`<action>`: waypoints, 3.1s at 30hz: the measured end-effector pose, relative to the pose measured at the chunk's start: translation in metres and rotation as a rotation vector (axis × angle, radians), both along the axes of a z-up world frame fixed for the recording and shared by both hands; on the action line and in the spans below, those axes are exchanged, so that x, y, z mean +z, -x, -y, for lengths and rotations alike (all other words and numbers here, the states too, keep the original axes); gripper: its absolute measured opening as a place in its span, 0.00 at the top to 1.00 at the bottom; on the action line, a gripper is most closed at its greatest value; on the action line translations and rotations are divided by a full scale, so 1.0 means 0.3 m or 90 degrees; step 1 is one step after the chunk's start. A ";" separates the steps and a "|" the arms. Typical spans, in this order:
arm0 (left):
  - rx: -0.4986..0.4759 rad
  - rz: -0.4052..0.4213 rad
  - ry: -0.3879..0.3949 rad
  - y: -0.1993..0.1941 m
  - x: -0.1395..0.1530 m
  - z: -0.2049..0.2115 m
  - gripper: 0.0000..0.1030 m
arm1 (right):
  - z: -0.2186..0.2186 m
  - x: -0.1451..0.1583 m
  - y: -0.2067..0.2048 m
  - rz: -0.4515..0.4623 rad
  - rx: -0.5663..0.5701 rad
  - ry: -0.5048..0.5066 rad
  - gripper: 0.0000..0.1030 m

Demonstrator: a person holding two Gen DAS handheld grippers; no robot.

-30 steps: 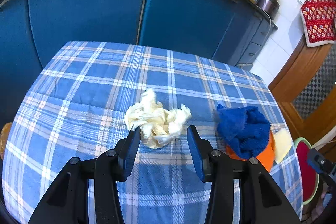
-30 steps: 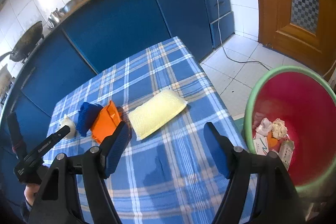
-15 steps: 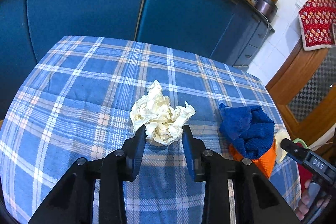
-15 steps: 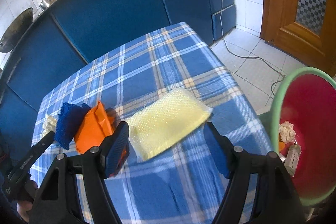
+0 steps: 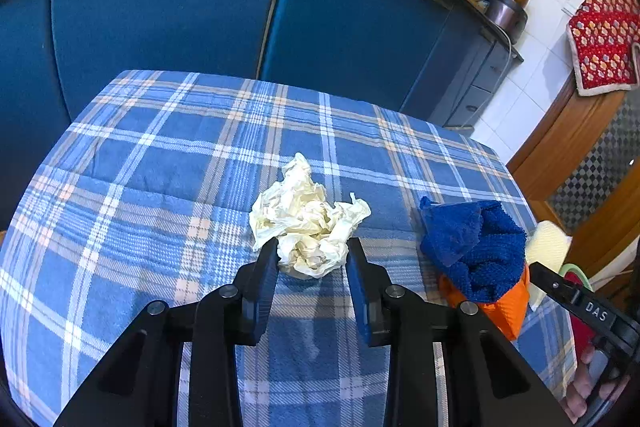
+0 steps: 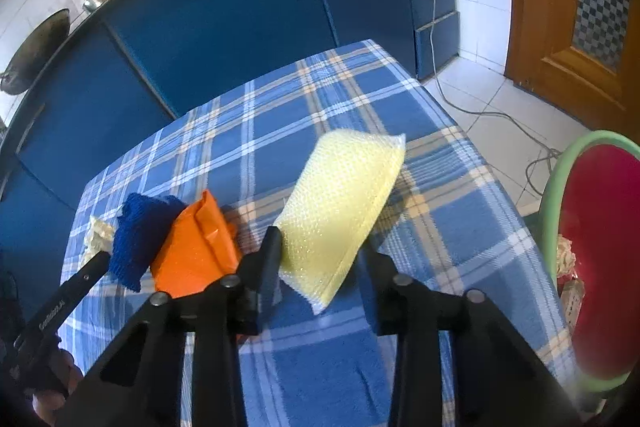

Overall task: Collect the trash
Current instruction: 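Grasp the crumpled white tissue with the left gripper while the right grasps the yellow sponge, then carry the tissue and yellow sponge over the red bucket with both grippers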

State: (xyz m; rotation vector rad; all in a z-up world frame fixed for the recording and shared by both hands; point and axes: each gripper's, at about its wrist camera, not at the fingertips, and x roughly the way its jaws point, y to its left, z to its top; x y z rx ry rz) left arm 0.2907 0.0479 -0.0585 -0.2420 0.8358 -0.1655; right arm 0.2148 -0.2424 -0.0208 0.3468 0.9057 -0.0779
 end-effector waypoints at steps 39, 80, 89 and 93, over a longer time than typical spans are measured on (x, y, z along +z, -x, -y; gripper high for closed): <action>-0.061 0.077 0.008 0.186 0.170 0.068 0.76 | 0.116 0.182 0.478 0.114 -0.025 -0.037 0.79; -0.291 0.085 0.033 0.497 0.303 0.594 0.76 | 0.417 0.185 0.748 0.158 -0.142 -0.091 0.79; -0.336 0.071 0.032 0.510 0.276 0.701 0.76 | 0.503 0.139 0.754 0.136 -0.189 -0.094 0.79; -0.355 0.063 0.030 0.503 0.259 0.740 0.76 | 0.536 0.115 0.750 0.118 -0.207 -0.085 0.78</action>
